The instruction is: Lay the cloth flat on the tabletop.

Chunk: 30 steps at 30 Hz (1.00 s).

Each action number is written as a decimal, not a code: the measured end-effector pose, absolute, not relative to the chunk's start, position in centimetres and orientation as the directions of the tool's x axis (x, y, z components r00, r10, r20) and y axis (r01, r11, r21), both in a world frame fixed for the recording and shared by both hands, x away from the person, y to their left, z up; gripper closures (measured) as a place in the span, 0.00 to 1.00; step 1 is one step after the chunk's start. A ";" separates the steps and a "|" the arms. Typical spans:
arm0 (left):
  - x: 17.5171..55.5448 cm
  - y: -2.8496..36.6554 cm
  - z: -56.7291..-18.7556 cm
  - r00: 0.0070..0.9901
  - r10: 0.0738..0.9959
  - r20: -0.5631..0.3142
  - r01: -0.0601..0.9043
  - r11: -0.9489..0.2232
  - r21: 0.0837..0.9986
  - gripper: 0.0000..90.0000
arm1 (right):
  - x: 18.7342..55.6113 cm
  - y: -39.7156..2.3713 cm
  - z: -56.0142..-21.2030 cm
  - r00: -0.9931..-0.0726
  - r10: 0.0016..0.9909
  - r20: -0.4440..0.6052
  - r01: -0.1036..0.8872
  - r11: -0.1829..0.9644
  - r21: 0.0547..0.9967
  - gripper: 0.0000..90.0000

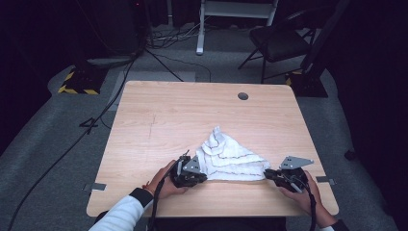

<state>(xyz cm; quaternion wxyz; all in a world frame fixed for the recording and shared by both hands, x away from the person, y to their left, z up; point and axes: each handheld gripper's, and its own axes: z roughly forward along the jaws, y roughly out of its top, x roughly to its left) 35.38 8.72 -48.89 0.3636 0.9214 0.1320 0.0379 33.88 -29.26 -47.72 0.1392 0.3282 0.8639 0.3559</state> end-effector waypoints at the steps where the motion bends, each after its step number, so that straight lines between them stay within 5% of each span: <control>1: 35.2 8.7 -48.9 0.961 0.277 -0.025 0.220 -0.703 0.676 0.91 | 33.7 -29.5 -47.8 -0.739 0.673 -0.010 0.471 0.528 0.707 0.83; 4: 35.2 8.9 -48.7 0.957 0.290 -0.012 0.219 -0.696 0.684 0.84 | 33.5 -29.9 -47.7 -0.729 0.684 -0.014 0.470 0.516 0.716 0.76; 5: 35.3 9.2 -48.4 0.945 0.327 -0.007 0.239 -0.675 0.698 0.77 | 33.4 -30.4 -47.5 -0.716 0.697 -0.025 0.463 0.502 0.731 0.64; 12: 36.6 9.7 -47.5 0.893 0.450 0.004 0.322 -0.646 0.693 0.36 | 33.7 -31.5 -45.9 -0.694 0.718 -0.053 0.404 0.448 0.798 0.54; 17: 37.7 9.0 -47.3 0.894 0.447 0.017 0.311 -0.648 0.695 0.32 | 34.3 -29.6 -45.0 -0.744 0.660 -0.099 0.330 0.492 0.805 0.56; 25: 40.7 7.7 -45.2 0.892 0.450 0.037 0.280 -0.616 0.737 0.33 | 36.7 -20.5 -45.7 -0.891 0.424 -0.165 0.170 0.647 0.743 0.67; 30: 41.8 6.2 -46.6 0.902 0.424 0.078 0.261 -0.680 0.685 0.39 | 37.8 -16.6 -46.5 -0.926 0.344 -0.154 0.133 0.681 0.720 0.72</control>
